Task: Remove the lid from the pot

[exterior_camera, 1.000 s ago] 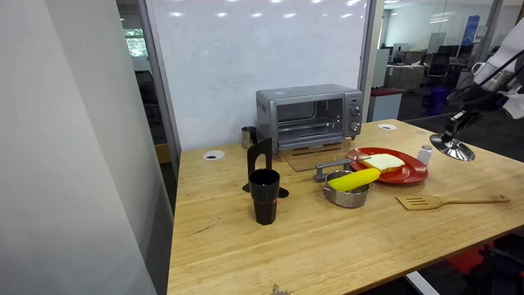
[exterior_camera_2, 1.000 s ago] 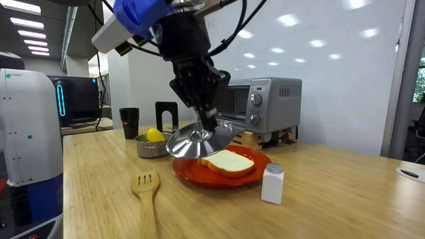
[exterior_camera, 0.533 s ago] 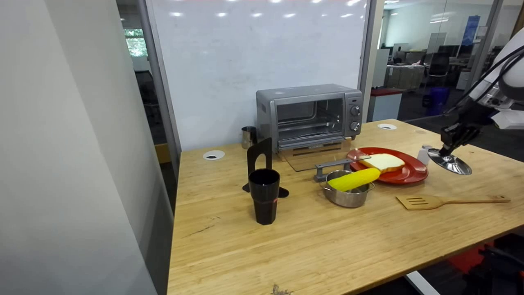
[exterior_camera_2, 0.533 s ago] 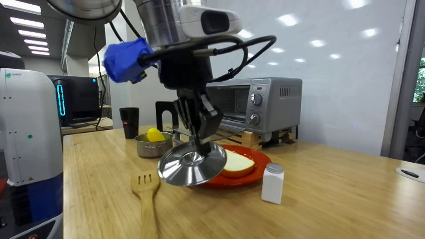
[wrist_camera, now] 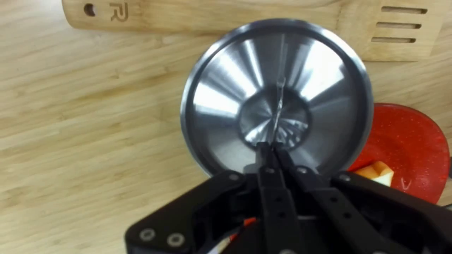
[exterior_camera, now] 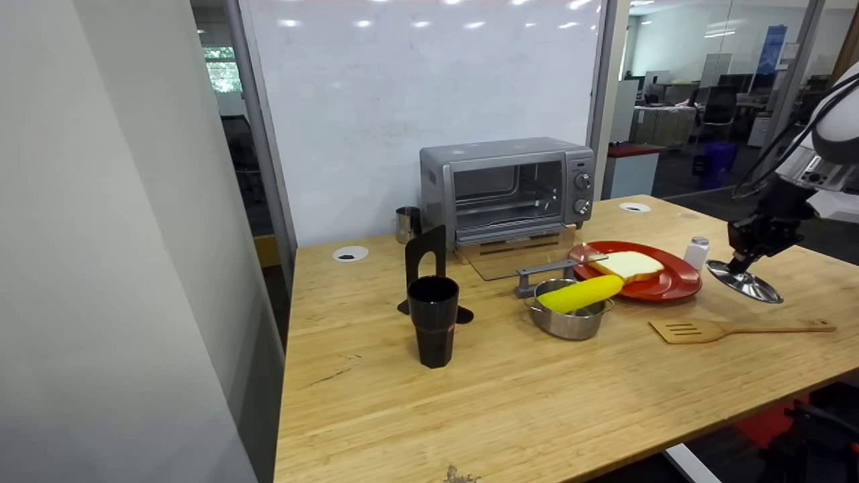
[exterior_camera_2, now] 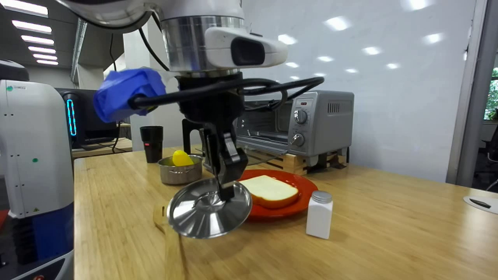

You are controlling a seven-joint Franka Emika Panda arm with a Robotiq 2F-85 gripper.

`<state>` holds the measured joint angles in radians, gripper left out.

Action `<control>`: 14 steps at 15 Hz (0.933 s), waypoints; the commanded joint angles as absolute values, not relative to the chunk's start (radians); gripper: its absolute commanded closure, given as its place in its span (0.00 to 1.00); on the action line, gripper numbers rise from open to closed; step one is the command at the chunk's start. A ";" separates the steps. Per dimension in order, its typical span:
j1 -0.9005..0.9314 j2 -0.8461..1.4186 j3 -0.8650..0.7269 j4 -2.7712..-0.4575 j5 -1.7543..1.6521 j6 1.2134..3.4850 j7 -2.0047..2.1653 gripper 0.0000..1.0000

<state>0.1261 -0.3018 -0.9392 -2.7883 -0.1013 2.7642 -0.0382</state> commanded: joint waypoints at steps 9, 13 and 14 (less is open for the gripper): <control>-0.102 -0.200 -0.702 -2.710 0.014 2.508 -0.099 0.99; -0.211 -0.176 -0.592 -2.663 -0.034 2.435 -0.054 0.99; -0.236 -0.168 -0.565 -2.654 -0.050 2.431 -0.035 0.99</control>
<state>-0.1500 -0.2182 -0.6533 -2.7037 -0.0157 2.4778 -0.0714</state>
